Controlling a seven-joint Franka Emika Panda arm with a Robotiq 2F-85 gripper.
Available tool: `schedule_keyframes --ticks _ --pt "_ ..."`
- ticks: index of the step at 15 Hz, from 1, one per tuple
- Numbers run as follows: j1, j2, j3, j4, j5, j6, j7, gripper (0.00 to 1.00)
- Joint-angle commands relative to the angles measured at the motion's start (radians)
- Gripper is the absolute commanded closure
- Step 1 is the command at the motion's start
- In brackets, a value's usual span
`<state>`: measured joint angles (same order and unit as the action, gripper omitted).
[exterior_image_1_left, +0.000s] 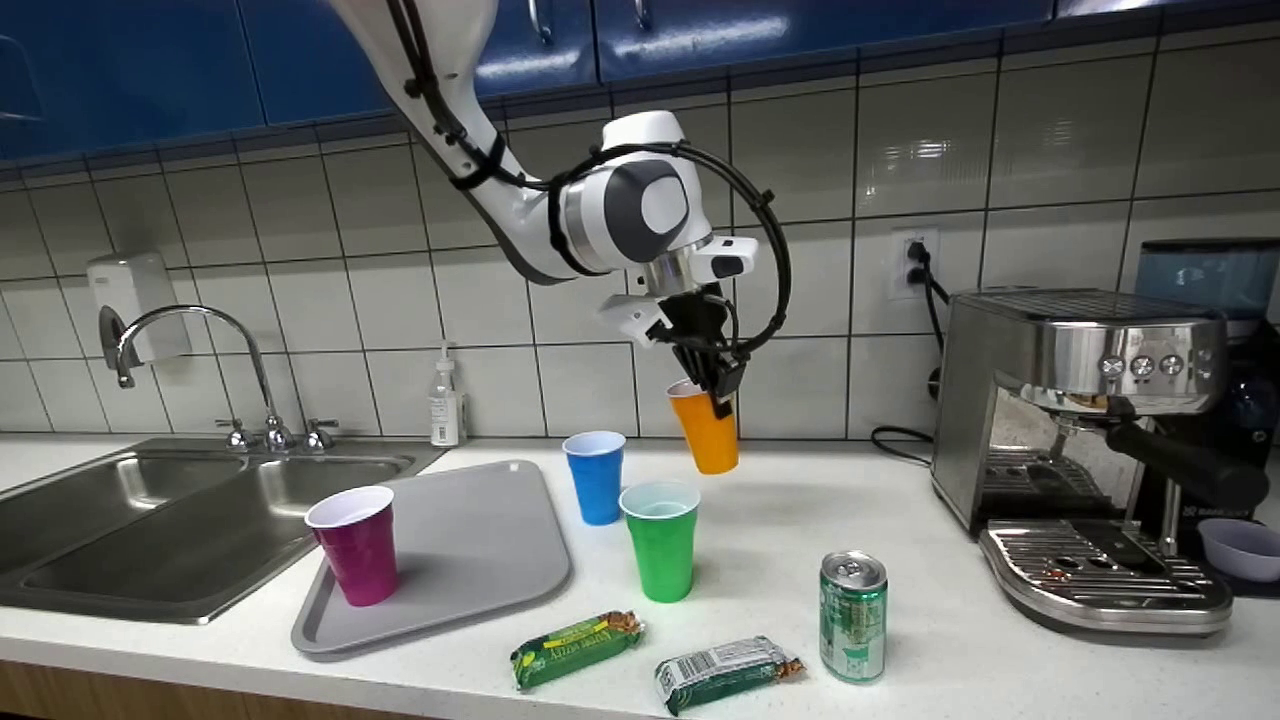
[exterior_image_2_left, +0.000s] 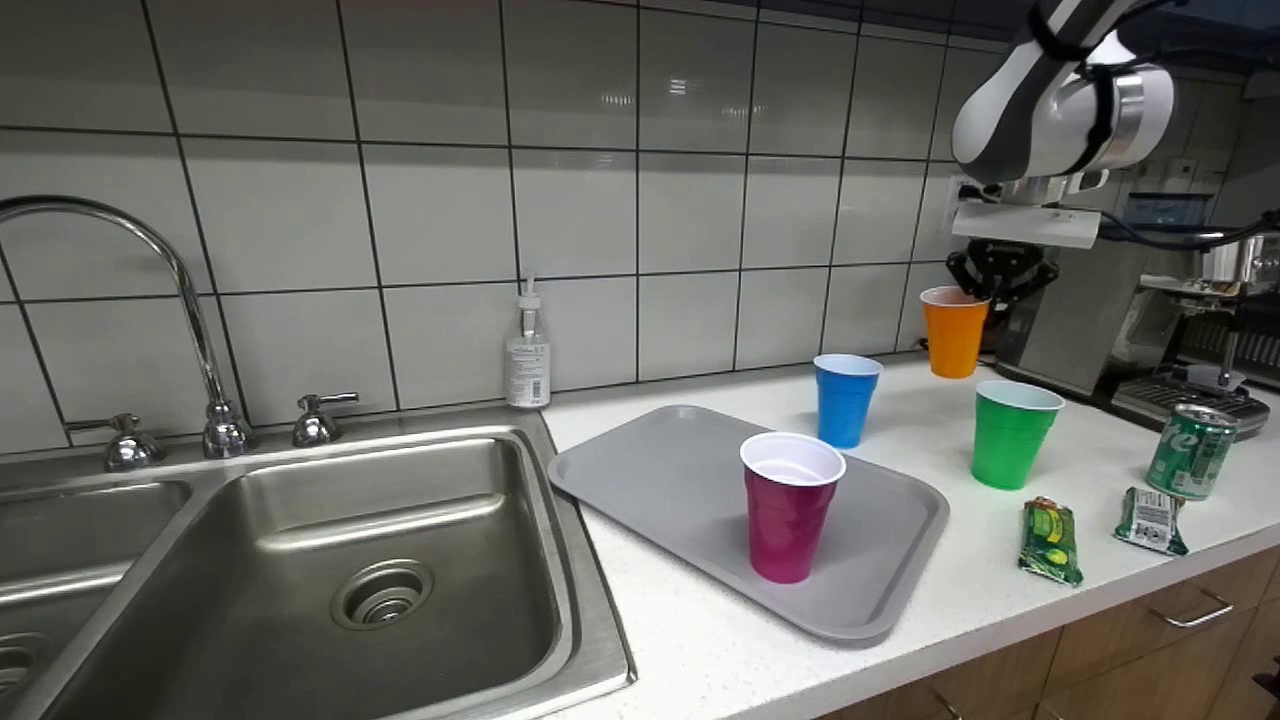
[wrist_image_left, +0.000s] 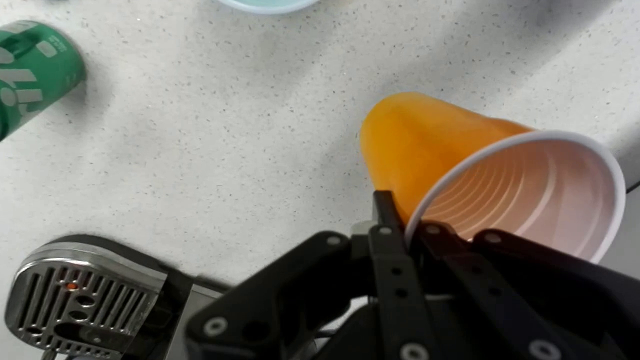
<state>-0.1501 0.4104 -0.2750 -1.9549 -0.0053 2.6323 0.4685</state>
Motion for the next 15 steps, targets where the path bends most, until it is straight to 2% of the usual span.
schedule_keyframes --ticks 1,9,15 --pt "-0.025 0.087 0.017 0.121 0.051 -0.066 -0.052 0.99" --pt "-0.031 0.246 0.043 0.281 0.103 -0.081 -0.063 0.99" --pt "-0.022 0.321 0.052 0.361 0.120 -0.093 -0.046 0.99"
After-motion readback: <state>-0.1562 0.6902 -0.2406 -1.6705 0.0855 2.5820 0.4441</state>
